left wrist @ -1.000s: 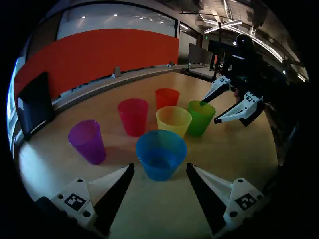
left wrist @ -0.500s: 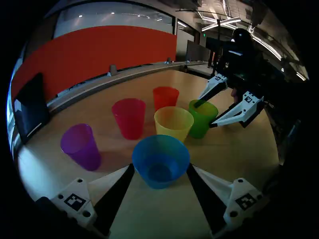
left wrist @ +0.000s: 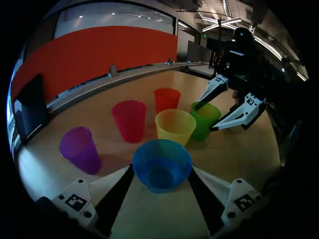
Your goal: Pour water
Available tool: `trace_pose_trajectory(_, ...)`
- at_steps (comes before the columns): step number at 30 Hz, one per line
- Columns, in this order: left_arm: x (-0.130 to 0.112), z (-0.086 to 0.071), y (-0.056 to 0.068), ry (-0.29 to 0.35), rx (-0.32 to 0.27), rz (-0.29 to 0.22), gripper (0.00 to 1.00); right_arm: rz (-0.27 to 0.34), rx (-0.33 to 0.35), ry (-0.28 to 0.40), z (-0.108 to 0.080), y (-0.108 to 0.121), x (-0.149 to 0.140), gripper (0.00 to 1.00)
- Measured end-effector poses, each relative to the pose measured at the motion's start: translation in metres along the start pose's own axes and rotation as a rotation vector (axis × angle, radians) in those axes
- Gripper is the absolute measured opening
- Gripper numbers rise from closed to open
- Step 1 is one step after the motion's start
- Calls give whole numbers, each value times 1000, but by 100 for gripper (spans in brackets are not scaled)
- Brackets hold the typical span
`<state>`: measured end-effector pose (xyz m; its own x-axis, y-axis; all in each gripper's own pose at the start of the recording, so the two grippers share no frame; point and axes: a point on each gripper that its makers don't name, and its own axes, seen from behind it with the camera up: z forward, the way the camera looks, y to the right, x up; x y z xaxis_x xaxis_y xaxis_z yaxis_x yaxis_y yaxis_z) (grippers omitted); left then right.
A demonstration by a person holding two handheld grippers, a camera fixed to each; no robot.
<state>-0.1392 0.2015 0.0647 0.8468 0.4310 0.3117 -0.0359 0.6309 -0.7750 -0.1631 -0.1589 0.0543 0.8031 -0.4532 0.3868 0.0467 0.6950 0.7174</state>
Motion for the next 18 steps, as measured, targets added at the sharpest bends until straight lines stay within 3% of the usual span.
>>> trace_pose_trajectory(11,0,0,0,1,-2,-11,86,0,-4,0,1,1,-2,99)
trace_pose_trajectory(18,-1,-5,-2,1,5,-13,86,5,-7,10,1,-1,0,92)
